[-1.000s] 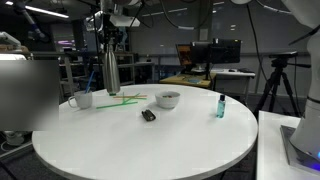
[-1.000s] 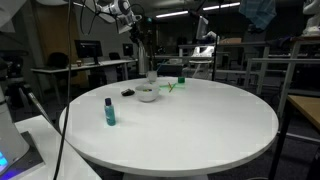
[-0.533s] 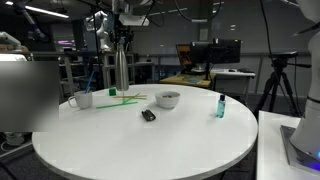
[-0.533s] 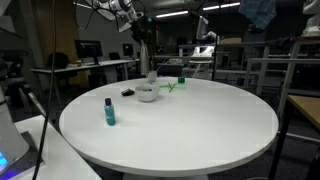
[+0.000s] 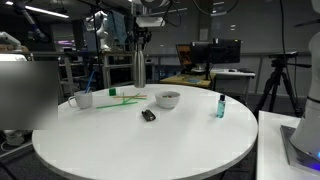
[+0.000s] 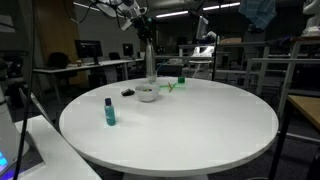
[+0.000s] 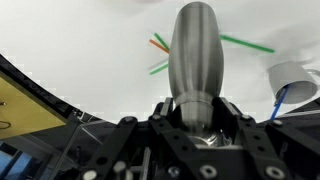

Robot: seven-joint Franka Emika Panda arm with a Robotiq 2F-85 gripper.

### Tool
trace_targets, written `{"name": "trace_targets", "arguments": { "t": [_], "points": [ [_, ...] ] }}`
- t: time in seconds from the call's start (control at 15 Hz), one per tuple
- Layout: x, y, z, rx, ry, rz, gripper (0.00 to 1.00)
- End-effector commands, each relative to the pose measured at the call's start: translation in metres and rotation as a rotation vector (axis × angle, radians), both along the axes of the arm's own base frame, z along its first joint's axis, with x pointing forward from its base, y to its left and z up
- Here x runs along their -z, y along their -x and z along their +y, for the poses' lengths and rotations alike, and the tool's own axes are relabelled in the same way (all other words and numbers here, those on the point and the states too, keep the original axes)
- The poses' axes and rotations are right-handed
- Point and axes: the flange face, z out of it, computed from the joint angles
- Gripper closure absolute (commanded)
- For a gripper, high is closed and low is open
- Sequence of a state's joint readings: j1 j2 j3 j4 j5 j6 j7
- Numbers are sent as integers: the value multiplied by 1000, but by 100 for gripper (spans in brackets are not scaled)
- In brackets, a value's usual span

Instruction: Move the silver flask from the left to the right

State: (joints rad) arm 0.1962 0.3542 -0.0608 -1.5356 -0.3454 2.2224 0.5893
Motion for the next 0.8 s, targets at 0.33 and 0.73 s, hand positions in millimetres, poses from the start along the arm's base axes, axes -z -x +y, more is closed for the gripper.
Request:
{"name": "trace_targets", "arguments": {
  "t": [0.33,0.73],
  "points": [
    [-15,51,-53,142,17,-34,77],
    [-4,45,-50,124,23,16,52]
  ]
}}
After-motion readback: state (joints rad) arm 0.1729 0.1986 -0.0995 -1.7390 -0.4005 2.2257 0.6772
